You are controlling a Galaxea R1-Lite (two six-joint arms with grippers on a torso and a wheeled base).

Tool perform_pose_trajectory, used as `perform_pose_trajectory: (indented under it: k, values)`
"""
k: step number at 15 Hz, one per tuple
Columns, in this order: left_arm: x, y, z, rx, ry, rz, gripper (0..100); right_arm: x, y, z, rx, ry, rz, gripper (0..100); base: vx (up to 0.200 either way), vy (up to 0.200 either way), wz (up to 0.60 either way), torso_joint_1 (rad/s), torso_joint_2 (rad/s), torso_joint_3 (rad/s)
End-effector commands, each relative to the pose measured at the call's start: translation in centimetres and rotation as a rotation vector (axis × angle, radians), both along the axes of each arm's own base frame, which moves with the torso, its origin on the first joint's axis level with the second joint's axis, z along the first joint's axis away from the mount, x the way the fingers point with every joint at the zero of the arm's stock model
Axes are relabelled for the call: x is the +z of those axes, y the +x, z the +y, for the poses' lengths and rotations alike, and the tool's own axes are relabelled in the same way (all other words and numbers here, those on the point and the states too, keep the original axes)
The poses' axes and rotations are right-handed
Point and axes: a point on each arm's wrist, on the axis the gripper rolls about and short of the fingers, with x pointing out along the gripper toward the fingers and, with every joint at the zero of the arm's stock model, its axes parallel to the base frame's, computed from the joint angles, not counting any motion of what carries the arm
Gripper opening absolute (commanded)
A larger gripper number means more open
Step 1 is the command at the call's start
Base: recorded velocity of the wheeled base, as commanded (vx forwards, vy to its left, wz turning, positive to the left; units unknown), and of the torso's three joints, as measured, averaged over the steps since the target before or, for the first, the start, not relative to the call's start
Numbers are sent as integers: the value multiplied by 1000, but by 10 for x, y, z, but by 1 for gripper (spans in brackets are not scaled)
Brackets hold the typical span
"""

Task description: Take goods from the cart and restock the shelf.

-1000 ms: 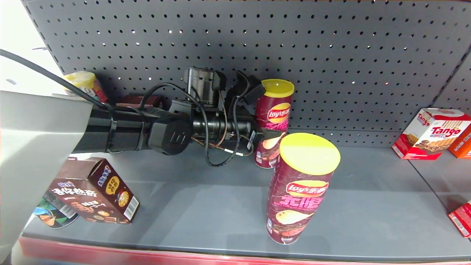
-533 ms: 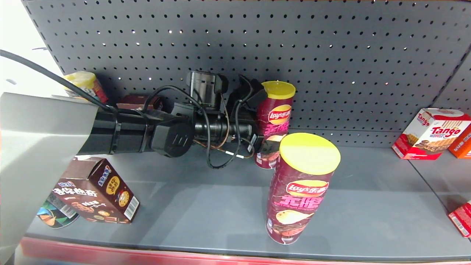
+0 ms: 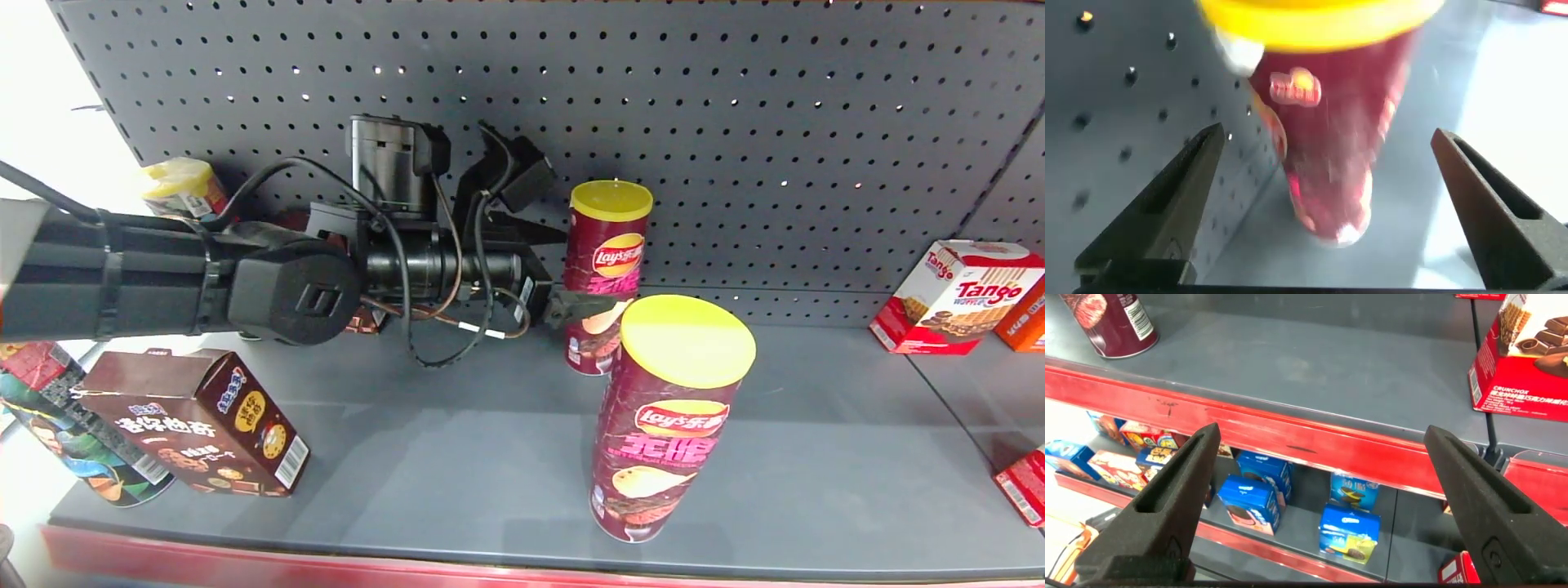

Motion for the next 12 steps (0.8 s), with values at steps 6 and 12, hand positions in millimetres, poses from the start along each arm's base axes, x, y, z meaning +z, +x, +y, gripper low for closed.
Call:
perform_pose_trajectory:
  k: [6,12]
  values:
    - [4,-32,17,140,76,-43,100,0,0,0,0,0,1,100,0,0,0,0,0,0]
    - [1,-12,8,254,99,-65,100,0,0,0,0,0,1,100,0,0,0,0,0,0]
